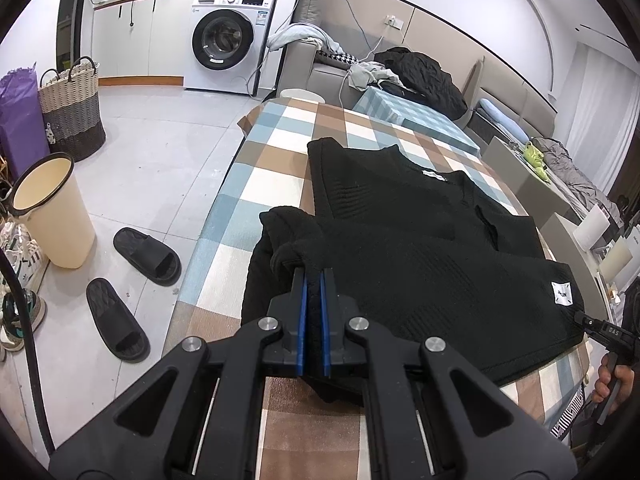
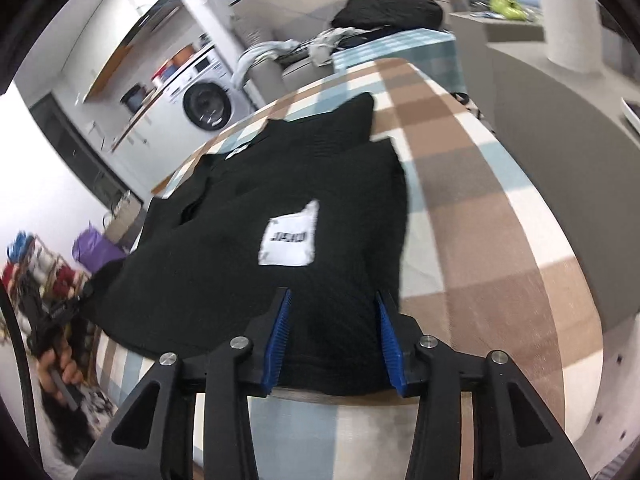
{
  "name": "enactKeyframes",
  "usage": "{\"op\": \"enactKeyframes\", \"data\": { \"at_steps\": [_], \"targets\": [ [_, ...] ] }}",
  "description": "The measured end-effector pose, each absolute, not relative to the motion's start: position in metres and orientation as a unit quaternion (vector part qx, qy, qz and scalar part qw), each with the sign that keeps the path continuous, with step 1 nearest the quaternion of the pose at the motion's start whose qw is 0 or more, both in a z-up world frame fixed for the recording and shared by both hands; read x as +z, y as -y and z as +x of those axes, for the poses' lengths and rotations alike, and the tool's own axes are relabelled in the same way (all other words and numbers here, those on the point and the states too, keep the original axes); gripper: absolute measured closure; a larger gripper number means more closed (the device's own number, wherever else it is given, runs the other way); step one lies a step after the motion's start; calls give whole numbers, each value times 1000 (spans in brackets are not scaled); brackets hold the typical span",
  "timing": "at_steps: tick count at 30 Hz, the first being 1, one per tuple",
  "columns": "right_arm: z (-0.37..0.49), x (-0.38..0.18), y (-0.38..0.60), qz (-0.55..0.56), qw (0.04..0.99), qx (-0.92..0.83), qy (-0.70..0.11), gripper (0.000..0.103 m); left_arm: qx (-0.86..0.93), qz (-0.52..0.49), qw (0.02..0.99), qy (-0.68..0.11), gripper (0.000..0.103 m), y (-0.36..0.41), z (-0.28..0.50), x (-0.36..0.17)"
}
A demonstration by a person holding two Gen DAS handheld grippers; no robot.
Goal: Fold small clothes
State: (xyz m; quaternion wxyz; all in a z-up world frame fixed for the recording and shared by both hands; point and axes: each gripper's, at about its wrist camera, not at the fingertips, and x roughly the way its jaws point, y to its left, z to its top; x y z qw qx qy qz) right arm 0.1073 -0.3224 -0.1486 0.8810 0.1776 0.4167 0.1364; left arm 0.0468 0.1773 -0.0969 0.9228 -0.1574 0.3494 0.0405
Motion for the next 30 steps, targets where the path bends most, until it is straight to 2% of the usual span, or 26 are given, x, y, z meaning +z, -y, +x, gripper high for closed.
{"op": "enactKeyframes", "data": {
  "at_steps": [1, 2, 3, 17, 25, 30],
  "targets": [
    [107, -149, 326, 185, 881, 130, -416, 82, 41, -158, 923, -348, 100, -177, 47, -97],
    [107, -148, 328, 183, 883, 128, -413, 94, 42, -158, 924, -347, 100, -178, 47, -97],
    [107, -146, 328, 182, 885, 134, -408, 96, 42, -158, 924, -345, 100, -178, 47, -96],
    [151, -85, 335, 259, 901, 136, -319, 98, 38, -169, 938, -299, 100, -189, 78, -60],
    [213, -76, 327, 280, 906, 94, -302, 98, 47, -173, 939, -292, 100, -206, 147, -54],
    [254, -83, 320, 272, 909, 72, -307, 98, 58, -174, 931, -316, 100, -211, 199, -74]
  ]
}}
